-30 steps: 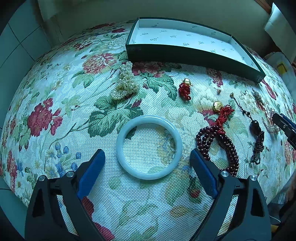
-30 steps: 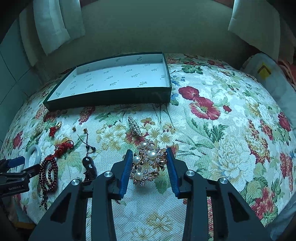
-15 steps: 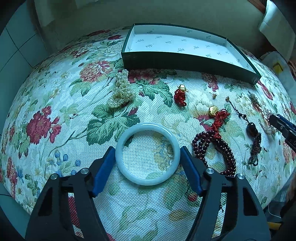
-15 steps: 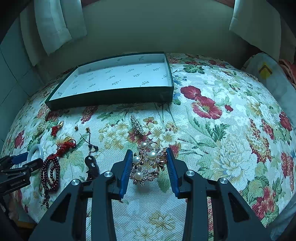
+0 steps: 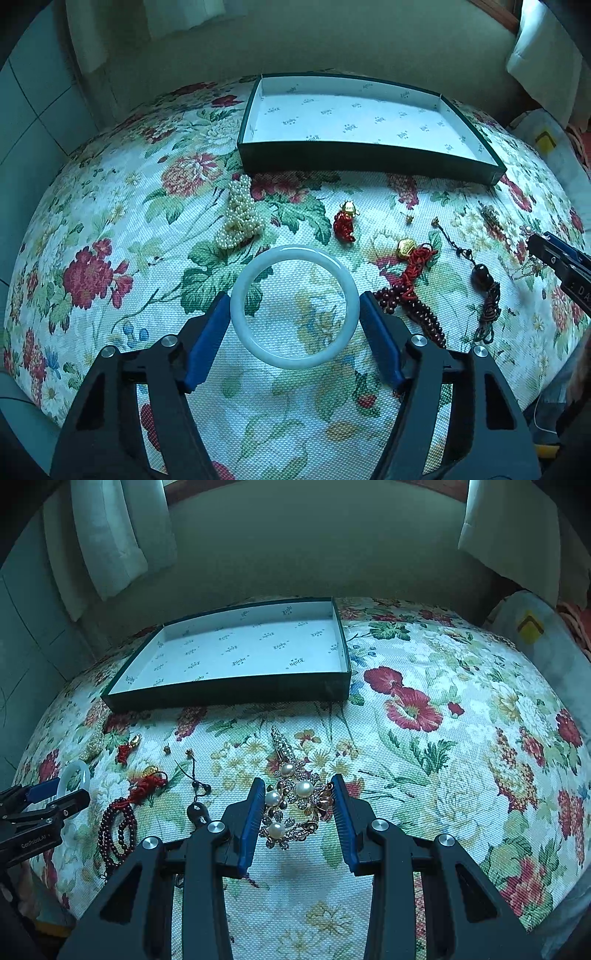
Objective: Organize jewelry
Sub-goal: 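Lift the bangle with the left gripper while the right gripper carries the brooch over the box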
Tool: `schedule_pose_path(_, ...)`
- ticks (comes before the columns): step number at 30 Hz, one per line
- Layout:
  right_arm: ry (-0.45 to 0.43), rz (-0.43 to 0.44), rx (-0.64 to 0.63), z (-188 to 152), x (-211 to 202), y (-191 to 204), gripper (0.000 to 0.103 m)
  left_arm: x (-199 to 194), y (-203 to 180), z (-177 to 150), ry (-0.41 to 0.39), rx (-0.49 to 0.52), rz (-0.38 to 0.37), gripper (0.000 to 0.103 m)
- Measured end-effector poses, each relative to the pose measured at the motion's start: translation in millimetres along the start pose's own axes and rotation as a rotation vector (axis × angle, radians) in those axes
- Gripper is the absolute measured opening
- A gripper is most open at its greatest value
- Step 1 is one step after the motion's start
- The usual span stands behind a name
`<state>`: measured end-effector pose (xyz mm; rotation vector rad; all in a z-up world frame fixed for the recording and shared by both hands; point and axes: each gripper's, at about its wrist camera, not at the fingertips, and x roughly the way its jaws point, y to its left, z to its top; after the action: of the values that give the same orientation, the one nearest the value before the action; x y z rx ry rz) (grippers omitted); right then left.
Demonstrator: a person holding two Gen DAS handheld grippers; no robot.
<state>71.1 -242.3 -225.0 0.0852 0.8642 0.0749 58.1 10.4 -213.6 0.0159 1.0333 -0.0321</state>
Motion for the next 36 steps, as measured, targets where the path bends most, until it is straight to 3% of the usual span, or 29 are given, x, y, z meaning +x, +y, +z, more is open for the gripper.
schedule_pose_path(13,-0.107,0.024,-0.005,55,-14,7,0.037,-10,-4,59,-0.085,0.001,-0.034,0.07)
schedule_pose_path(26,-0.243,0.041,-0.018,140,6,7,0.037,9,-11,154,-0.188,-0.005,-0.033,0.071)
schedule_pose_path(30,-0.206,0.041,-0.025,143,36,4,0.037,37,-12,167,-0.174,-0.01,-0.026,0.071)
schedule_pose_path(36,-0.087,0.04,-0.031,122,89,1,0.037,88,-17,159,-0.099,0.008,-0.019,0.071)
